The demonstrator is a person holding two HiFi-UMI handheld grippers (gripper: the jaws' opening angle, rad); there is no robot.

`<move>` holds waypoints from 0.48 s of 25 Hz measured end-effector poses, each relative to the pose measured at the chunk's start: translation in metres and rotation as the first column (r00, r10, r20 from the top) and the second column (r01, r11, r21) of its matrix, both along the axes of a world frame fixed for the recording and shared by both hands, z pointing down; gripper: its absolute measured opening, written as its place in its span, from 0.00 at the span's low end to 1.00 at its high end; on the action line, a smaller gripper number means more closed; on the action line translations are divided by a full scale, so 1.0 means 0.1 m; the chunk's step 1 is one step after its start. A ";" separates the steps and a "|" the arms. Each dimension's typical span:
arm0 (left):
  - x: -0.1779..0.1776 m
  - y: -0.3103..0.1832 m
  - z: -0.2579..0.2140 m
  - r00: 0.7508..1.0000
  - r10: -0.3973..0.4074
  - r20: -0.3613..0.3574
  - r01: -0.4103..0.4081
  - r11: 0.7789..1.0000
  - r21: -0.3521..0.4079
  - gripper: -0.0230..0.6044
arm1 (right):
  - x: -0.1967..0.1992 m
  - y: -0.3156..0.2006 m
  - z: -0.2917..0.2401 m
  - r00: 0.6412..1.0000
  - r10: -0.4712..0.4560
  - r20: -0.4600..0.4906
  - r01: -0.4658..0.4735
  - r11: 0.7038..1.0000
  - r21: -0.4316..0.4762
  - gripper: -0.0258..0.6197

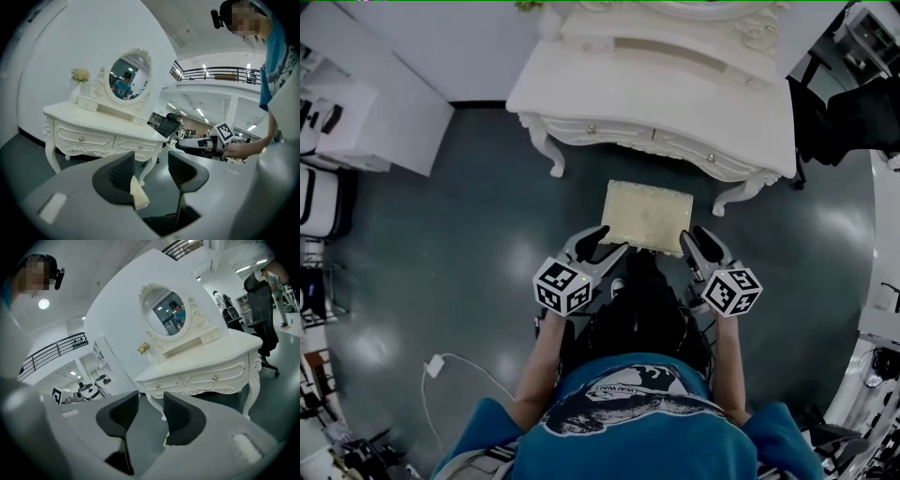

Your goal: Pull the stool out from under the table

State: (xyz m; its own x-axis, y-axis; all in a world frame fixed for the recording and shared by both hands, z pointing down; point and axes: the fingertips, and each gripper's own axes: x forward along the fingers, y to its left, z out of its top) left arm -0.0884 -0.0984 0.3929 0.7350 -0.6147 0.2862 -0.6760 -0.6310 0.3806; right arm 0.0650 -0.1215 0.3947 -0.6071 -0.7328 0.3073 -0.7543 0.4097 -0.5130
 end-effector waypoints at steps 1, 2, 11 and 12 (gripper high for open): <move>0.02 0.03 -0.05 1.000 0.001 -0.007 -0.001 1.000 0.007 0.41 | -0.01 0.03 -0.05 1.000 -0.005 -0.014 0.005 1.000 0.008 0.27; 0.05 0.06 -0.08 1.000 0.004 -0.013 -0.003 1.000 0.012 0.40 | -0.02 0.06 -0.10 0.999 -0.015 -0.028 0.015 1.000 0.015 0.27; 0.11 0.39 -0.05 1.000 0.022 0.012 -0.022 1.000 0.008 0.37 | -0.17 0.33 -0.24 0.992 -0.095 -0.081 0.098 0.995 0.030 0.27; 0.09 0.40 -0.05 1.000 0.011 0.020 -0.012 1.000 0.010 0.36 | -0.17 0.36 -0.25 0.991 -0.104 -0.085 0.107 0.994 0.031 0.27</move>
